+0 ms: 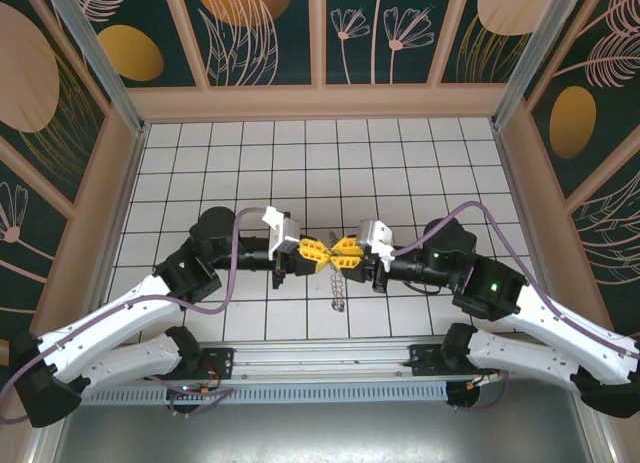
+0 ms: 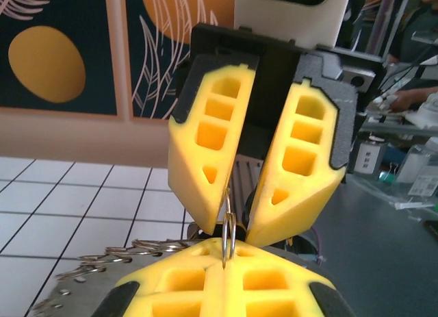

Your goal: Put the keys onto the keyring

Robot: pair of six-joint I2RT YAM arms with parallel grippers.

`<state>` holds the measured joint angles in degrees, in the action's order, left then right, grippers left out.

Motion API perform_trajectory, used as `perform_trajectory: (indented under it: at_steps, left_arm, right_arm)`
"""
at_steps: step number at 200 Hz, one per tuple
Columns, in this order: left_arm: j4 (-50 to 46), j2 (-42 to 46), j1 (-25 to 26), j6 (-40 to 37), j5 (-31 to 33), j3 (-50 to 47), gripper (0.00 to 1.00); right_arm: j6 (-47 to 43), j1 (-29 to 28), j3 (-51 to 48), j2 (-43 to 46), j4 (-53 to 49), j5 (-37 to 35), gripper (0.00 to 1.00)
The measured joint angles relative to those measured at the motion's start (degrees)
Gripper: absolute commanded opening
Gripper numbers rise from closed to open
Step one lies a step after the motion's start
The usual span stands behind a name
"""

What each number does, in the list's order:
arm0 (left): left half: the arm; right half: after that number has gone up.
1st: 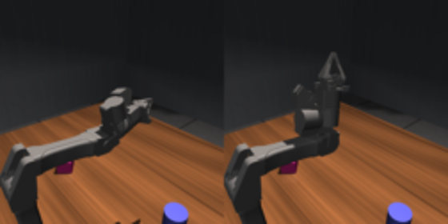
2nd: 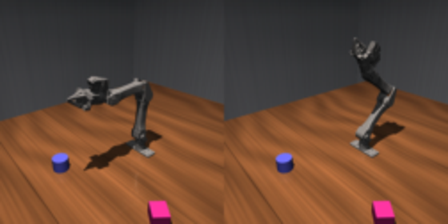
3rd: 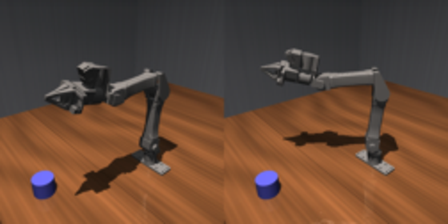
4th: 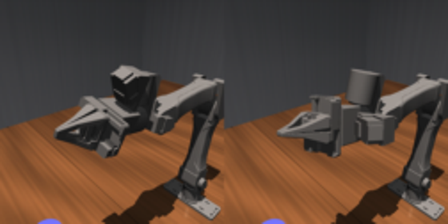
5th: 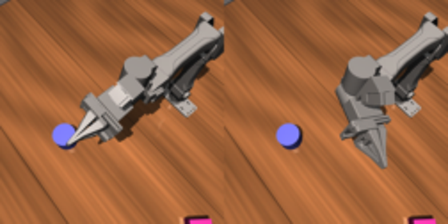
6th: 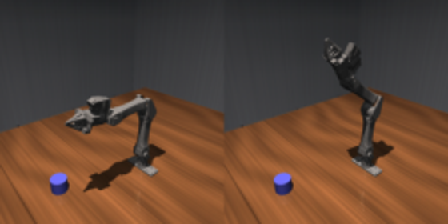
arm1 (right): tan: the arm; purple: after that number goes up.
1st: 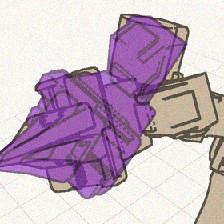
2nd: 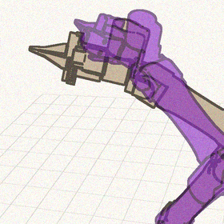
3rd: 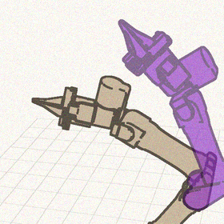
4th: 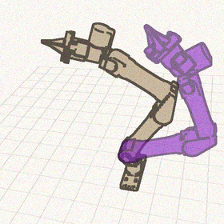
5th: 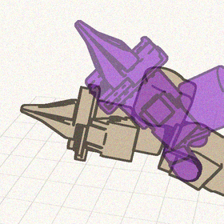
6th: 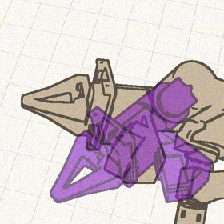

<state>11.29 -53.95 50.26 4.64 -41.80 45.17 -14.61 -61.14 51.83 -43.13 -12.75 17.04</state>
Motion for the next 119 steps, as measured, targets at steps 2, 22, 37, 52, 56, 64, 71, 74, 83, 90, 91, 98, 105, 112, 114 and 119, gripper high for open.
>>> perform_trajectory:
  at_steps: [2,22,37,52,56,64,71,74,83,90,91,98,105,112,114,119]
  left_arm:
    - [0.3,0.0,0.0,0.1,-0.1,0.0,0.00]
    - [2.5,0.0,0.0,1.4,-0.9,-0.4,0.00]
    - [3.4,-0.1,0.0,1.9,-1.6,-0.5,0.00]
    - [3.3,-0.3,0.0,1.9,-1.8,-0.4,0.00]
    - [2.6,-0.5,0.0,1.6,-1.7,-0.2,0.00]
    - [1.0,-0.9,0.0,1.1,-1.5,0.6,0.00]
    - [-0.6,-1.2,0.0,0.4,-1.2,1.4,0.04]
    - [-1.4,-1.4,0.0,-0.1,-1.0,1.8,0.06]
    - [-4.0,-1.8,0.0,-1.3,-0.3,3.2,0.10]
    - [-6.3,-2.2,0.0,-2.3,0.5,4.5,0.11]
    - [-6.8,-2.3,0.0,-2.5,0.6,4.7,0.11]
    - [-9.2,-2.7,0.0,-3.7,1.5,6.0,0.12]
    - [-11.7,-3.2,-0.1,-4.8,2.4,7.4,0.09]
    - [-14.4,-3.9,-0.1,-6.2,3.6,8.9,0.02]
    - [-15.0,-4.1,-0.2,-6.4,3.8,9.2,0.00]
    - [-16.9,-4.5,-0.3,-7.5,4.3,10.1,0.00]
  right_arm:
    - [0.0,0.0,0.0,0.0,0.2,0.0,0.16]
    - [0.6,0.0,0.0,0.2,1.0,0.6,0.01]
    - [0.6,-0.1,0.0,0.4,1.0,0.7,0.00]
    - [0.3,-0.1,0.0,0.5,0.9,0.5,0.00]
    - [0.2,-0.1,0.0,0.5,0.8,0.3,0.00]
    - [0.0,-0.1,0.0,0.5,0.3,-0.2,0.00]
    - [-0.1,-0.1,0.1,0.5,-0.3,-0.7,0.00]
    - [-0.2,-0.1,0.2,0.4,-0.5,-0.9,0.00]
    - [-0.5,-0.1,0.9,0.2,-1.5,-1.8,0.00]
    - [-0.9,-0.1,1.6,-0.3,-2.5,-2.3,0.00]
    - [-1.0,-0.1,1.8,-0.5,-2.7,-2.4,0.00]
    - [-1.5,-0.1,2.7,-1.2,-3.8,-3.0,0.00]
    - [-1.9,-0.1,3.5,-2.0,-4.7,-3.7,0.00]
    - [-2.4,0.0,4.3,-2.8,-5.7,-4.6,0.00]
    - [-2.6,0.0,4.5,-3.1,-6.1,-4.9,0.00]
    - [-2.8,0.0,5.1,-3.6,-7.0,-5.7,0.00]
